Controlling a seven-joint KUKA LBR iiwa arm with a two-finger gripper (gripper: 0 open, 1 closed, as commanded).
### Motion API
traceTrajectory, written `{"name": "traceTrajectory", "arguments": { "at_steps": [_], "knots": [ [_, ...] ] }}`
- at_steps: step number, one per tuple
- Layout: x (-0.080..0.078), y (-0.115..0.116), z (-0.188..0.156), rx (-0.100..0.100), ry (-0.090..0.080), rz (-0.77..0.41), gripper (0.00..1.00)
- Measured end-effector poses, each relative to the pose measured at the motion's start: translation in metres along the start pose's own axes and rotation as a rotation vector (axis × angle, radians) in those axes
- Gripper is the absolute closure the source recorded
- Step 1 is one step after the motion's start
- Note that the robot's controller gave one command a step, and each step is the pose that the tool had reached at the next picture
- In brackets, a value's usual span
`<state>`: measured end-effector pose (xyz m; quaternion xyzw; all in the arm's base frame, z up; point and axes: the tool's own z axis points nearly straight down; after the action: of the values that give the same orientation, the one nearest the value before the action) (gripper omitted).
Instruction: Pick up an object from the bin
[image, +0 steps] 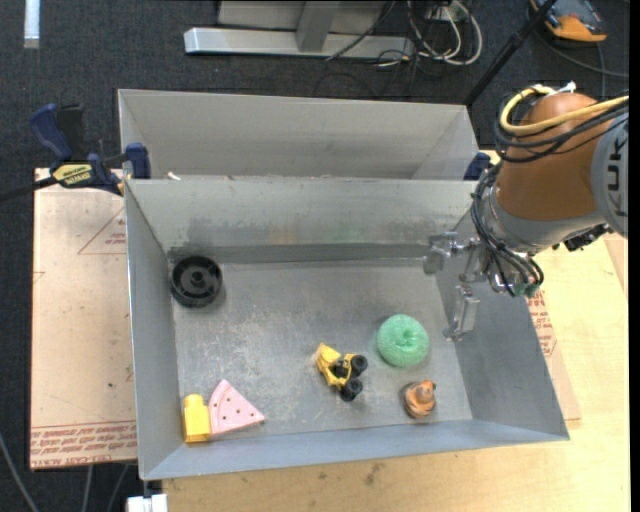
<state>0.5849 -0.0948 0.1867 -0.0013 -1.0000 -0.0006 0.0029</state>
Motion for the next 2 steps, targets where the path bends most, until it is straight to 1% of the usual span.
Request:
{"name": "traceTrajectory", "arguments": {
  "at_steps": [1, 2],
  "knots": [
    [-0.001, 0.000, -0.005, 0.001, -0.007, -0.002, 0.00],
    [0.016, 0.009, 0.039, 0.001, -0.013, 0.057, 0.00]
  ]
}}
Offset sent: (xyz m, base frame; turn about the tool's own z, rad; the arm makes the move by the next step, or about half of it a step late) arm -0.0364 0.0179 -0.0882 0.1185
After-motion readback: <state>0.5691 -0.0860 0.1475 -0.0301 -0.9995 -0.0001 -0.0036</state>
